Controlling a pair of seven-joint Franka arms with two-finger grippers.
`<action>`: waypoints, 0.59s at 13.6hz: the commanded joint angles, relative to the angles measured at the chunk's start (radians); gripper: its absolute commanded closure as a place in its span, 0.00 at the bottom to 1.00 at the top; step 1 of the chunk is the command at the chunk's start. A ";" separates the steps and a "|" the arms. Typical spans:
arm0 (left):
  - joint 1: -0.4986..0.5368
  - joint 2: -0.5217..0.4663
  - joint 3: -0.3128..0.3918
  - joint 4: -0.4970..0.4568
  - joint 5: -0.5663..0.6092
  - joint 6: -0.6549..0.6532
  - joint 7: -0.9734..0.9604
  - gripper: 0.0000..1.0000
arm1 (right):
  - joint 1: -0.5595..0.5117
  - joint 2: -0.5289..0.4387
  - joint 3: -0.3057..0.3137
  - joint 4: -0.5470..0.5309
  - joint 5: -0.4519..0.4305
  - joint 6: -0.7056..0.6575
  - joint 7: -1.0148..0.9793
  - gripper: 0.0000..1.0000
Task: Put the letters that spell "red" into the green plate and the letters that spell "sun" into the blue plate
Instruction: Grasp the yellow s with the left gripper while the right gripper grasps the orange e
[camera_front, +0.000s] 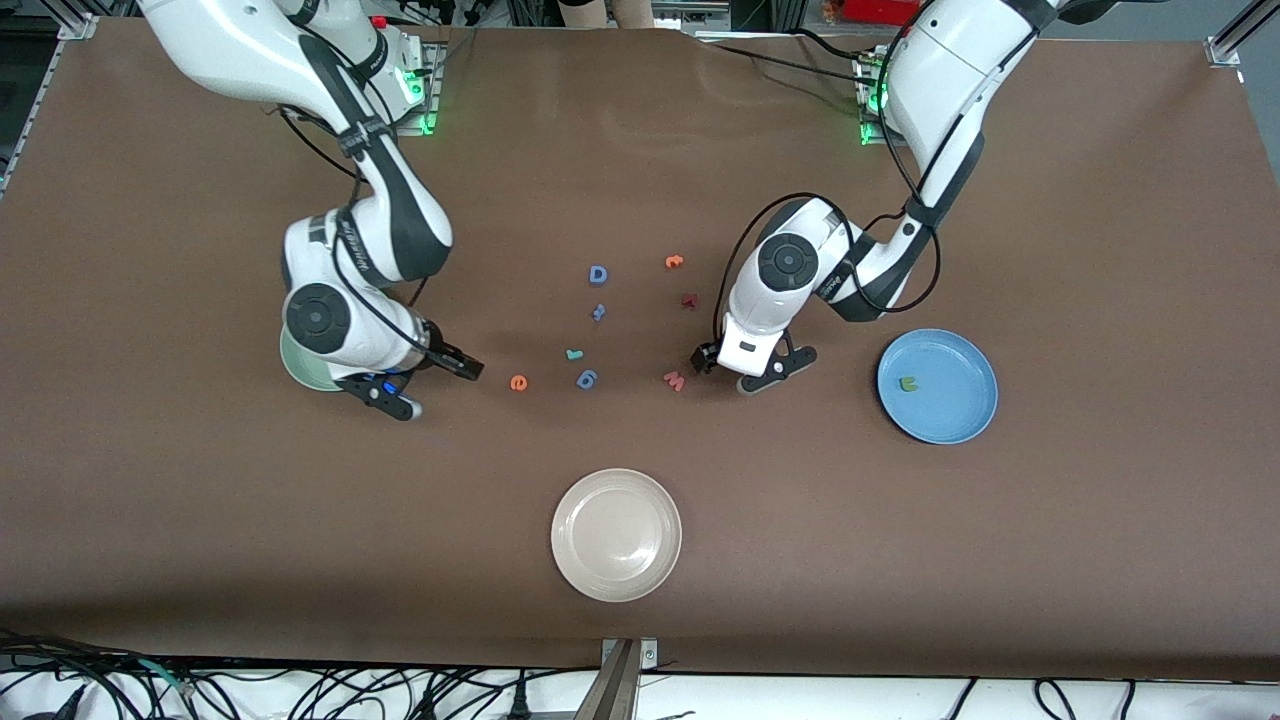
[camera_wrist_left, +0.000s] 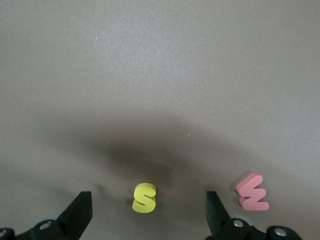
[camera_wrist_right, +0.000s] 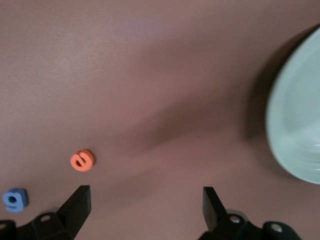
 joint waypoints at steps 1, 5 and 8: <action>-0.010 0.017 0.002 -0.013 0.095 0.052 -0.121 0.01 | 0.043 0.074 0.004 0.032 0.009 0.099 0.078 0.01; -0.016 0.024 0.002 -0.031 0.152 0.068 -0.176 0.11 | 0.071 0.109 0.004 0.034 0.009 0.230 0.131 0.01; -0.015 0.024 0.000 -0.033 0.152 0.066 -0.213 0.55 | 0.081 0.140 0.004 0.032 0.009 0.269 0.132 0.01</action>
